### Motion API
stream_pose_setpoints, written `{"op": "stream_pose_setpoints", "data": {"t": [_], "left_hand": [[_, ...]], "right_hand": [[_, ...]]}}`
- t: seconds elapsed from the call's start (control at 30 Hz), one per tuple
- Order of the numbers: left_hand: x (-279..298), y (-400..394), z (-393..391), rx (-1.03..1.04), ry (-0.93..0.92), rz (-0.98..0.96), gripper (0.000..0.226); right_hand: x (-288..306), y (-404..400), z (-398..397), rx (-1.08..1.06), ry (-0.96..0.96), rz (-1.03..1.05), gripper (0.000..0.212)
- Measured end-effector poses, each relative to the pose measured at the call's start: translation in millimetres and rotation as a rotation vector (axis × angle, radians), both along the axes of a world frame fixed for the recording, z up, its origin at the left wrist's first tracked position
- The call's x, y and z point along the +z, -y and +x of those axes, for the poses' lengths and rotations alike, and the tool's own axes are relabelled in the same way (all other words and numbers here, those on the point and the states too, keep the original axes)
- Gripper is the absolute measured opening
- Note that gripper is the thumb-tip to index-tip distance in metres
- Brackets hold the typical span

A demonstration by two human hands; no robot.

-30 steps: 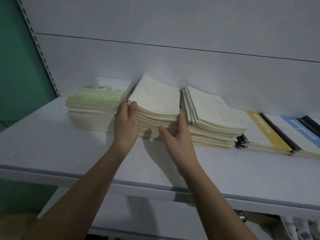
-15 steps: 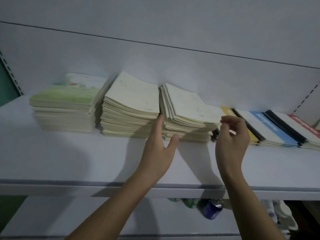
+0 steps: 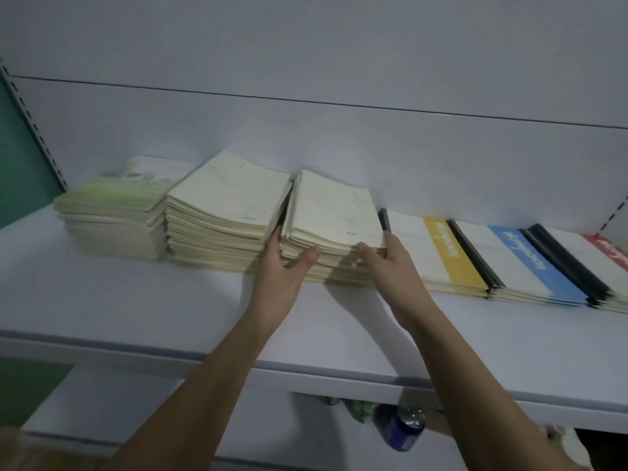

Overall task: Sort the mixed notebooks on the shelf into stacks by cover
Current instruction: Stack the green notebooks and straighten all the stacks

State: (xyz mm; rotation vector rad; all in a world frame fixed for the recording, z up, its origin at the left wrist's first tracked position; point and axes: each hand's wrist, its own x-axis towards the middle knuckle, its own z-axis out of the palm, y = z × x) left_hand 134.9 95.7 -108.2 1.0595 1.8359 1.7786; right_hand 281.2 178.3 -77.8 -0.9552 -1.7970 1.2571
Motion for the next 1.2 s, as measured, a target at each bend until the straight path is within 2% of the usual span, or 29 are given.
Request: {"op": "stream_pose_setpoints", "data": {"t": [0.07, 0.13, 0.23, 0.33, 0.47, 0.53, 0.63, 0.77, 0.97, 1.03, 1.13, 1.2], "left_hand": [[0.1, -1.5, 1.5, 0.021, -0.030, 0.003, 0.060], [0.7, -1.8, 0.1, 0.012, -0.041, -0.017, 0.061], [8.4, 0.0, -0.8, -0.009, -0.028, -0.066, 0.066], [19.9, 1.7, 0.0, -0.023, 0.049, -0.083, 0.054], [24.1, -5.7, -6.3, -0.011, 0.112, -0.091, 0.058], [20.0, -10.8, -7.4, -0.011, 0.132, -0.093, 0.058], [20.5, -13.2, -6.2, -0.029, 0.166, -0.109, 0.062], [25.2, -14.5, -1.1, -0.022, 0.212, -0.118, 0.063], [26.2, -8.7, -0.1, -0.040, 0.218, -0.151, 0.068], [29.3, -8.0, -2.7, -0.041, 0.229, -0.161, 0.067], [28.6, -7.6, -4.7, -0.019, 0.283, -0.127, 0.064], [25.9, -6.4, -4.4, -0.017, 0.303, -0.140, 0.066]], "right_hand": [[1.4, 1.3, -0.8, -0.026, 0.027, 0.031, 0.031], [3.5, 1.7, -3.1, -0.064, 0.134, 0.055, 0.038], [10.4, -0.3, -8.8, -0.070, 0.228, -0.033, 0.052], [16.6, -9.8, -11.8, -0.110, 0.180, -0.218, 0.068], [10.8, -16.7, -11.3, -0.149, 0.007, -0.376, 0.055], [7.9, -15.3, -11.6, -0.157, 0.019, -0.374, 0.054], [7.9, -12.6, -9.8, -0.154, 0.075, -0.322, 0.068], [9.7, -15.4, -11.0, -0.123, 0.105, -0.316, 0.077], [7.4, -22.5, -9.2, -0.096, 0.038, -0.404, 0.084], [2.1, -27.7, -5.0, -0.039, -0.036, -0.424, 0.078], [-3.6, -31.1, -2.0, 0.023, -0.136, -0.445, 0.058], [-4.8, -33.0, -1.8, 0.040, -0.161, -0.461, 0.057]]}}
